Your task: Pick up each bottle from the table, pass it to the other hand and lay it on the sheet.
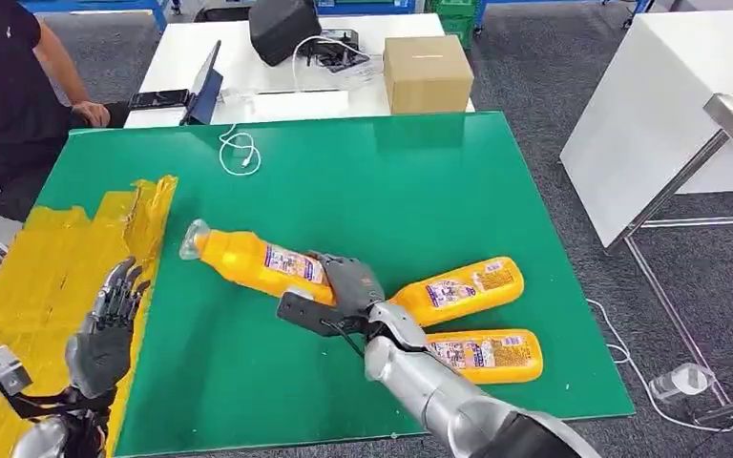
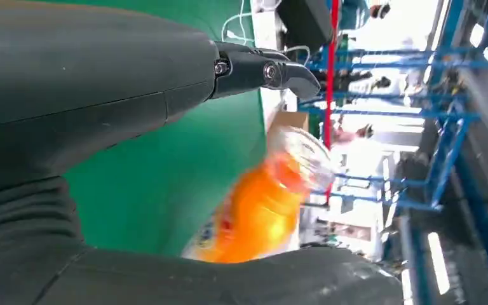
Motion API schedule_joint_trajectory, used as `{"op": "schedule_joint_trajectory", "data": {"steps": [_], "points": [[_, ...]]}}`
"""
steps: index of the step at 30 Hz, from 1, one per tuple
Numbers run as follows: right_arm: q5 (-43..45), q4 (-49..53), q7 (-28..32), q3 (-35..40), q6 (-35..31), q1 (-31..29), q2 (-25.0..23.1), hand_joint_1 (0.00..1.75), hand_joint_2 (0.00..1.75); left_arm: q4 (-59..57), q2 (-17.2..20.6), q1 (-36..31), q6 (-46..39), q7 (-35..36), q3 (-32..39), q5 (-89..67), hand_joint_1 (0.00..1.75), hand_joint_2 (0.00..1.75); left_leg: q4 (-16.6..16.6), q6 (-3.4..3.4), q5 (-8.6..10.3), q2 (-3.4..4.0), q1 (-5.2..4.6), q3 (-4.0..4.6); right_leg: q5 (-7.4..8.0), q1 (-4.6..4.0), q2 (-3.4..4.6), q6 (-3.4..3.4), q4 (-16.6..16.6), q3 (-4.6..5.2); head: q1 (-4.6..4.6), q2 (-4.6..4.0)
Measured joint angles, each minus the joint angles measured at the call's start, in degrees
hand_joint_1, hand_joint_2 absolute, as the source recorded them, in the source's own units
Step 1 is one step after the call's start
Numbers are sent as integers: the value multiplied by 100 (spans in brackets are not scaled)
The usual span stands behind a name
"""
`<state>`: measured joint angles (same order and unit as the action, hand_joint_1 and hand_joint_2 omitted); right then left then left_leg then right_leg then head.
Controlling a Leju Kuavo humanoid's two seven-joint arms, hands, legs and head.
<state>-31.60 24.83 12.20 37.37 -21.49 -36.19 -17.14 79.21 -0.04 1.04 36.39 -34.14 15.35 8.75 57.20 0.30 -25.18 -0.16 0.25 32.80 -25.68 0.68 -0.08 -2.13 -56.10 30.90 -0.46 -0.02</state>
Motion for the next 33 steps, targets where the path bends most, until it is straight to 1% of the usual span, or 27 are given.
{"op": "schedule_joint_trajectory", "data": {"steps": [3, 8, 11, 14, 24, 29, 33], "points": [[68, 248, 139, -303, -26, 125, 24, 175, 175, 128, -85, 68, 17, 52, 102, 109, 0, 0, 0, 0, 0, 0, 0, 11, 0, 0, 0, 0, 0, 12, 0, 0], [74, 472, 179, -529, -24, 224, 46, 175, 175, 240, -153, 120, 20, 83, 157, 129, 0, 0, 0, 0, 0, 0, 0, 18, 0, 1, 0, 0, 1, 18, 2, 0], [83, 541, 211, -598, -26, 252, 48, 175, 175, 275, -179, 138, 26, 92, 175, 167, 0, 0, 0, 0, 0, 0, 0, 18, 0, 1, 0, 0, 1, 19, 2, 0], [146, 679, 415, -720, -57, 323, 48, 175, 175, 314, -221, 152, 81, 120, 223, 378, 0, 0, 0, 0, 0, 0, 0, 19, 0, 1, 0, 0, 1, 20, 0, 0], [155, 931, 487, -896, -83, 412, 48, 175, 175, 417, -282, 180, 83, 168, 256, 476, 0, 0, 0, 0, 0, 0, 0, 23, 0, 1, 0, 0, 1, 23, 2, 0], [170, 1300, 671, -1016, -142, 589, 50, 175, 175, 520, -328, 239, 83, 260, 291, 708, 0, 0, 0, 0, 0, 0, 0, 25, -1, 1, 0, 0, 1, 26, 0, 0], [164, 1580, 706, -1088, -151, 715, 70, 175, 175, 601, -356, 298, 83, 308, 301, 802, 0, 0, 0, 0, -1, 0, 0, 28, -1, 1, 0, 0, 1, 28, 2, 0]]}}
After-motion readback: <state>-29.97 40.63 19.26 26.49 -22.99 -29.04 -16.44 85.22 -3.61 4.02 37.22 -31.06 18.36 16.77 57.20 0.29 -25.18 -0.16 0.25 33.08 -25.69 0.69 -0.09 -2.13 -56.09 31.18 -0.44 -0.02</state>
